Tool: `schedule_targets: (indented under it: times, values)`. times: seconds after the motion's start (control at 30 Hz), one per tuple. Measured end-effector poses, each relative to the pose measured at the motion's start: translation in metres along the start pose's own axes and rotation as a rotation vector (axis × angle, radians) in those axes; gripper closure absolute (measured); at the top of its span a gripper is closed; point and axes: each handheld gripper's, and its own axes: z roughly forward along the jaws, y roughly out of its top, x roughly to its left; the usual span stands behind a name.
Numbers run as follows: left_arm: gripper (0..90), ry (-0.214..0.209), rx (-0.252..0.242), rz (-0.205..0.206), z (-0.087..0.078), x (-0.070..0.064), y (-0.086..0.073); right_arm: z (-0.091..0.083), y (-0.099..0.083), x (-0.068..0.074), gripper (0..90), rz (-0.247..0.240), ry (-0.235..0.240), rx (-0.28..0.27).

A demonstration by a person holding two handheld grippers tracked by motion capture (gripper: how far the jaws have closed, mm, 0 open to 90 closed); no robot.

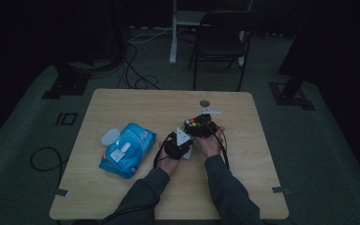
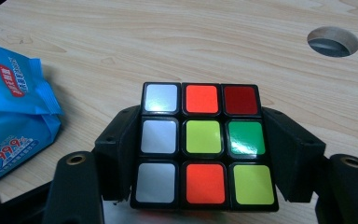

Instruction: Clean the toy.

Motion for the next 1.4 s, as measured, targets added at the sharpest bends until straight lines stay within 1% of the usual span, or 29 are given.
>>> schedule_targets:
  times: [0.07, 0.2, 0.3, 0.4, 0.43, 0.47, 0.63, 0.8, 0.87, 0.97, 1.13, 1.2, 1.23, 1.3, 1.4]
  values:
    - [84.7, 0.0, 0.015, -0.001, -0.001, 0.002, -0.003, 0.0, 0.0, -0.001, 34.2, -0.001, -0.001, -0.002]
    - [84.7, 0.006, 0.025, -0.011, -0.007, 0.005, -0.01, -0.002, 0.0, -0.002, 34.2, -0.001, -0.003, 0.0]
    - [84.7, 0.015, 0.014, -0.029, -0.014, 0.01, -0.014, -0.002, 0.0, -0.003, 34.2, -0.004, -0.005, 0.003]
    - [84.8, 0.022, 0.007, -0.042, -0.017, 0.014, -0.014, -0.002, -0.001, -0.003, 34.2, -0.002, -0.006, 0.005]
    - [84.7, 0.021, 0.002, -0.052, -0.018, 0.015, -0.013, -0.002, -0.002, -0.003, 34.2, -0.004, -0.005, 0.005]
    - [84.7, 0.02, 0.002, -0.053, -0.018, 0.016, -0.013, -0.002, -0.002, -0.003, 34.2, -0.006, -0.004, 0.005]
    - [84.7, 0.008, -0.027, -0.071, -0.019, 0.017, -0.008, -0.001, -0.002, -0.001, 34.2, -0.01, 0.0, 0.006]
    - [84.7, 0.004, -0.032, -0.082, -0.017, 0.02, -0.004, -0.002, -0.003, 0.0, 34.2, -0.016, 0.005, 0.008]
    - [84.7, 0.011, -0.021, -0.085, -0.016, 0.022, -0.003, -0.002, -0.003, 0.0, 34.2, -0.017, 0.007, 0.007]
    - [84.7, 0.021, -0.006, -0.108, -0.012, 0.028, -0.004, -0.003, -0.003, 0.0, 34.2, -0.016, 0.01, 0.009]
    - [84.7, 0.034, 0.011, -0.131, -0.007, 0.039, -0.006, -0.003, -0.005, 0.002, 34.2, -0.027, 0.015, 0.013]
    - [84.8, 0.041, 0.016, -0.147, -0.006, 0.043, -0.006, -0.003, -0.006, 0.002, 34.2, -0.03, 0.018, 0.015]
    - [84.8, 0.044, 0.014, -0.156, -0.006, 0.045, -0.006, -0.003, -0.007, 0.003, 34.2, -0.032, 0.019, 0.015]
    - [84.7, 0.049, 0.009, -0.162, -0.007, 0.047, -0.005, -0.003, -0.008, 0.004, 34.2, -0.036, 0.021, 0.017]
    - [84.8, 0.053, -0.001, -0.164, -0.009, 0.048, -0.002, -0.002, -0.009, 0.006, 34.2, -0.049, 0.021, 0.023]
